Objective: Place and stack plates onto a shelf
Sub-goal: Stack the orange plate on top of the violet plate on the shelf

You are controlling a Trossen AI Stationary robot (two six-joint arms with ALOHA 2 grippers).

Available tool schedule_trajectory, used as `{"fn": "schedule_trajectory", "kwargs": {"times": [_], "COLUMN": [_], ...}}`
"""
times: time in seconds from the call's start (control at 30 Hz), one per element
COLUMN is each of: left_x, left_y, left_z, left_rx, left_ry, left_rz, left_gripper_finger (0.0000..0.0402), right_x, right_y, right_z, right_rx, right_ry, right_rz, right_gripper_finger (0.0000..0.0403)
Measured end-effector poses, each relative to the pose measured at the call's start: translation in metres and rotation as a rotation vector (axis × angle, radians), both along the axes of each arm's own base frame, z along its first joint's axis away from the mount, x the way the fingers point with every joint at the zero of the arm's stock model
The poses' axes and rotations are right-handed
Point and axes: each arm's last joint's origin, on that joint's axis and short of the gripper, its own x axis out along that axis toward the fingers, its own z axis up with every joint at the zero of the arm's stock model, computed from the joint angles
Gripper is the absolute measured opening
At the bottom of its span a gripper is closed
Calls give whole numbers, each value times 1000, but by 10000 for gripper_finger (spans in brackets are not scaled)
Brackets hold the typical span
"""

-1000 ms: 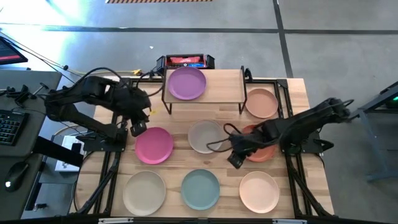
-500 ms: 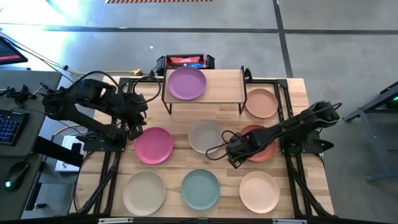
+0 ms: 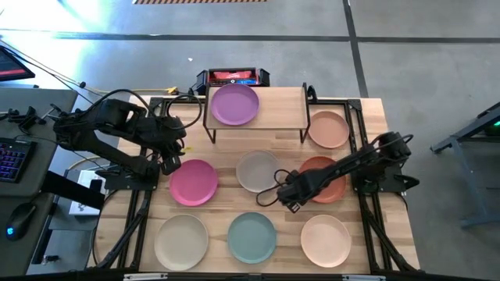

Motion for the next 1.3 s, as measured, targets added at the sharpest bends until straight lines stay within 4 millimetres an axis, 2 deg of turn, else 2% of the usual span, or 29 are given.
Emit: {"fn": "schedule_trajectory", "kwargs": {"times": [0.4, 0.5, 0.67, 0.8, 0.97, 1.3], "left_x": [0, 0, 0, 0, 0, 0], "left_y": [0, 0, 0, 0, 0, 0], "left_z": [0, 0, 0, 0, 0, 0], "left_rx": [3, 7, 9, 12, 13, 13], "left_ry": [1, 1, 2, 2, 2, 2], "left_rz": [-6, -12, -17, -23, -23, -23], "left_gripper_finger": [44, 44, 44, 44, 44, 44], "right_x": [1, 1, 0, 0, 2, 16], "right_y": [0, 0, 1, 2, 4, 18], "right_z": [-22, -22, -21, -19, -1, 63], "right_rx": [-58, -46, -18, 7, 30, 10], "right_ry": [99, 102, 117, 144, 169, 102], "right_rz": [-43, -51, -55, -68, -57, -15], "right_gripper_finger": [114, 86, 11, 16, 3, 0]}}
